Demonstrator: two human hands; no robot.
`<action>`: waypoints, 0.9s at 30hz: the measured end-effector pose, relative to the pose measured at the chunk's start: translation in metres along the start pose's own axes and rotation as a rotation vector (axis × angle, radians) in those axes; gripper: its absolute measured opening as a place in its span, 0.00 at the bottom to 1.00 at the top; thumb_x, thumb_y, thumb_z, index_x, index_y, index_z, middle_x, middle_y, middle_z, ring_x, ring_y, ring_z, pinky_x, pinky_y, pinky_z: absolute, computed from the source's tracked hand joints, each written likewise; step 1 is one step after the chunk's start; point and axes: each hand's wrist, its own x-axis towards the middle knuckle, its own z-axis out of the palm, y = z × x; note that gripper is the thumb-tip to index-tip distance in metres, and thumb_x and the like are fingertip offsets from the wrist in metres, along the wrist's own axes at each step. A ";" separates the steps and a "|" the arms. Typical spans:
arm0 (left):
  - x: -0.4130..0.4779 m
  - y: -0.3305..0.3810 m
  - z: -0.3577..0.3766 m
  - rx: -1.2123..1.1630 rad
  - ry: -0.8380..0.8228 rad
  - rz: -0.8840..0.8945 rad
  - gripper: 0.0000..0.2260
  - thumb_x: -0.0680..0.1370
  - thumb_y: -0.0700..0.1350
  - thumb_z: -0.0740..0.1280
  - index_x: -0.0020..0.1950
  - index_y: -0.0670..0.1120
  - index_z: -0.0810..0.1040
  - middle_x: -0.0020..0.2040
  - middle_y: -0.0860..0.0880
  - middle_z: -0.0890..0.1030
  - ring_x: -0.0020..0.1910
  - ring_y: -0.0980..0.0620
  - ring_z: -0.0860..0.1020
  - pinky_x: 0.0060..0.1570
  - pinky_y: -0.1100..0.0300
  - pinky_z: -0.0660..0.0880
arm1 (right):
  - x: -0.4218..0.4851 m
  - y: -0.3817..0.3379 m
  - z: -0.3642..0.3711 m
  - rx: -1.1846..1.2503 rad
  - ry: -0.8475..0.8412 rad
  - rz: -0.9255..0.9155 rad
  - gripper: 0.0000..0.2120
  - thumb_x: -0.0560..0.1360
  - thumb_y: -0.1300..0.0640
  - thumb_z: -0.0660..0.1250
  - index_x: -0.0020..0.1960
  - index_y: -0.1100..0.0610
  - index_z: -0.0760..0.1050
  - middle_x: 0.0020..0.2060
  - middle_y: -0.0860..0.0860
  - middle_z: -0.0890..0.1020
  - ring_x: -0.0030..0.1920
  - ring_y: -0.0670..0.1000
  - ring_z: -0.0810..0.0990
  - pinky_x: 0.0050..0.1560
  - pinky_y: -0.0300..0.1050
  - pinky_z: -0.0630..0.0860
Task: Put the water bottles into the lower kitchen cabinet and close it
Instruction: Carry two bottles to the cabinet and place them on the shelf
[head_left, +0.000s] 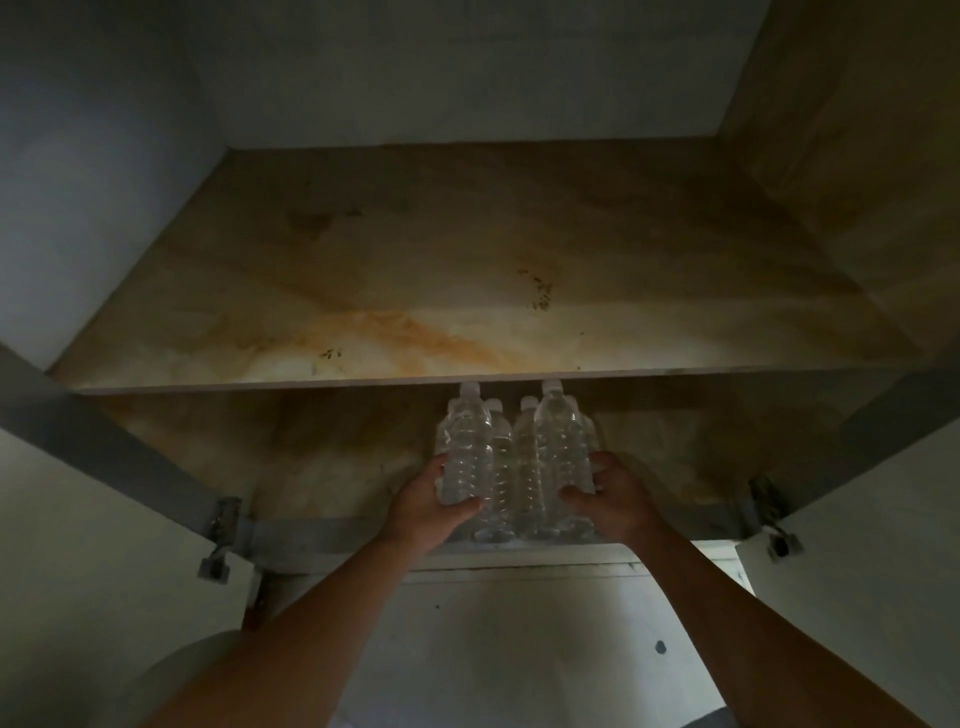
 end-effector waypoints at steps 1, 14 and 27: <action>-0.003 0.004 0.000 0.001 -0.001 0.002 0.36 0.64 0.54 0.83 0.69 0.57 0.73 0.57 0.59 0.82 0.55 0.56 0.83 0.61 0.52 0.79 | 0.002 0.000 0.001 0.014 0.004 0.011 0.23 0.62 0.50 0.80 0.54 0.47 0.78 0.43 0.48 0.87 0.45 0.51 0.87 0.52 0.58 0.84; -0.016 0.008 0.002 0.019 -0.002 0.018 0.28 0.70 0.49 0.80 0.64 0.59 0.70 0.55 0.59 0.81 0.53 0.60 0.81 0.53 0.67 0.76 | -0.009 -0.006 -0.002 -0.116 0.019 -0.027 0.17 0.69 0.57 0.79 0.54 0.50 0.76 0.40 0.45 0.84 0.44 0.47 0.84 0.41 0.40 0.78; -0.038 0.025 0.005 0.382 0.087 0.199 0.31 0.79 0.56 0.69 0.79 0.53 0.63 0.76 0.49 0.70 0.73 0.48 0.71 0.67 0.58 0.69 | -0.043 -0.013 0.005 -0.376 0.050 -0.131 0.25 0.78 0.51 0.70 0.73 0.54 0.70 0.71 0.53 0.74 0.69 0.54 0.74 0.70 0.47 0.71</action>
